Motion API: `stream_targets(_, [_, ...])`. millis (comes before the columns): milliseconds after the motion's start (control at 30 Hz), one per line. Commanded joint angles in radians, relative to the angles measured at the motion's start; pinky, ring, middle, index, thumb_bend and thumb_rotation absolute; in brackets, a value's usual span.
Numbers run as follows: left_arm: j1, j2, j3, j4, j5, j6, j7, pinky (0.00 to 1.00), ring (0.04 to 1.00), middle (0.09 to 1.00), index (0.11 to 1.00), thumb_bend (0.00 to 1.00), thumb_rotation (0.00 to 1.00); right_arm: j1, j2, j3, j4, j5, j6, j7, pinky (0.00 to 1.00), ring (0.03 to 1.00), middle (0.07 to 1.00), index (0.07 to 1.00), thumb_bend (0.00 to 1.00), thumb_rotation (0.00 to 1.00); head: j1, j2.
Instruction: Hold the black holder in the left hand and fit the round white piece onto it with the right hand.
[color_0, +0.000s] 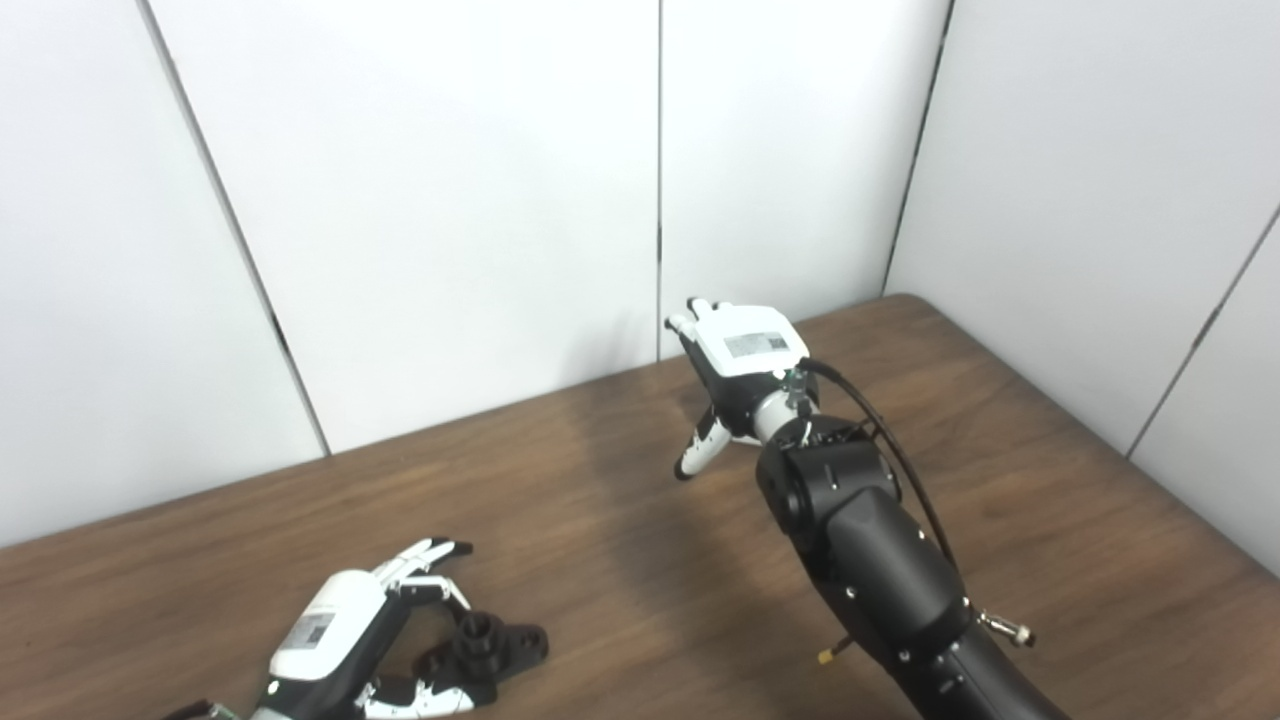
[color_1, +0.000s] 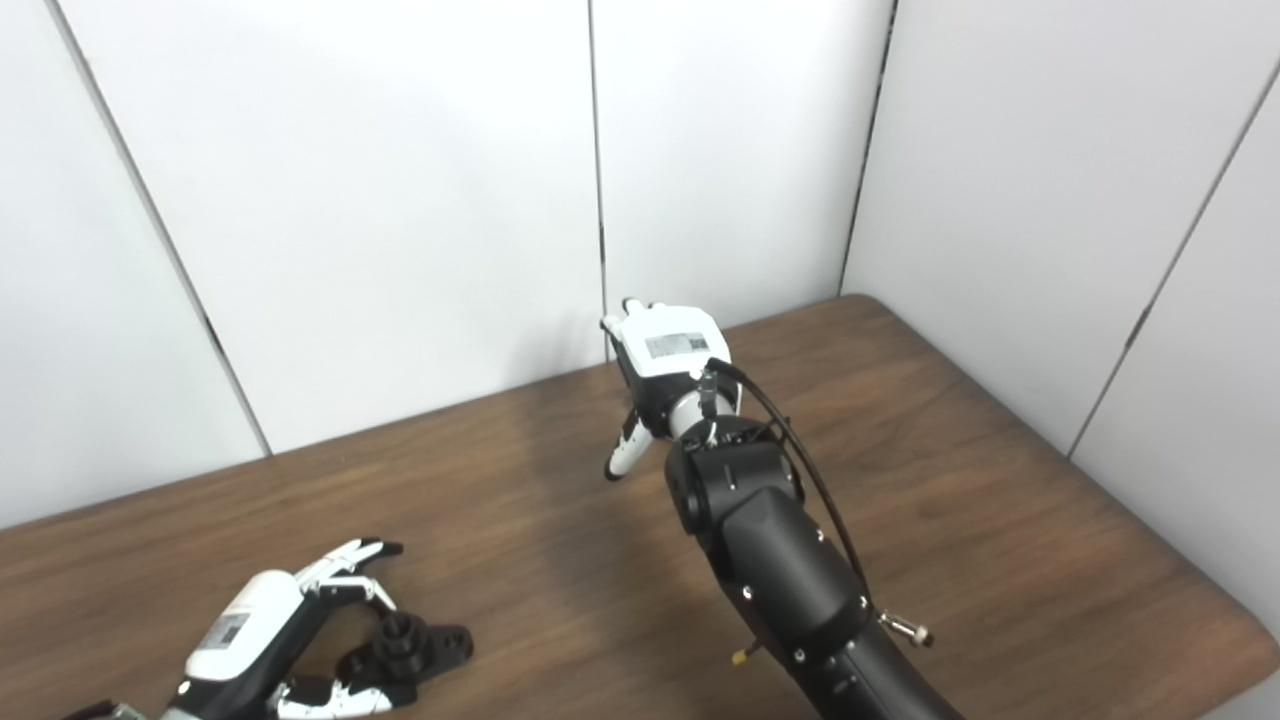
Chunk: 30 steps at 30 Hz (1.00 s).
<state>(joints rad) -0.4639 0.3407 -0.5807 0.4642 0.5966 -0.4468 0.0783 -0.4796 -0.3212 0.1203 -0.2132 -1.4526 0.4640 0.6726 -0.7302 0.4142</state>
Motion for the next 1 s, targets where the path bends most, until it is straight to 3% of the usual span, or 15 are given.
stream_targets(0, [0.068,0.04,-0.043,0.047,0.057,0.011,-0.102,0.8,0.929,0.896,0.488,0.52,0.06,-0.066,-0.031,-0.019,0.003,-0.036,-0.005,-0.024,0.83,0.966,1.0,0.918,0.95,0.27,0.002,0.001])
stream_targets(200, [0.071,0.039,-0.038,0.057,0.049,-0.003,-0.091,0.8,0.921,0.891,0.488,0.52,0.06,-0.11,-0.054,-0.042,0.072,-0.076,0.003,0.004,0.92,0.995,1.0,0.924,0.94,0.28,0.006,0.006])
stream_targets(667, [0.082,0.042,-0.027,0.048,0.043,-0.014,-0.097,0.85,0.93,0.888,0.488,0.52,0.06,-0.148,-0.078,-0.108,0.176,-0.052,0.005,0.071,0.98,1.0,1.0,0.913,0.96,0.26,0.023,0.017])
stream_targets(967, [0.095,0.052,-0.017,-0.002,0.026,0.008,-0.141,0.85,0.927,0.889,0.488,0.52,0.05,-0.16,-0.118,-0.094,0.247,0.011,0.0,0.08,1.0,1.0,1.0,0.886,0.98,0.28,0.028,0.026])
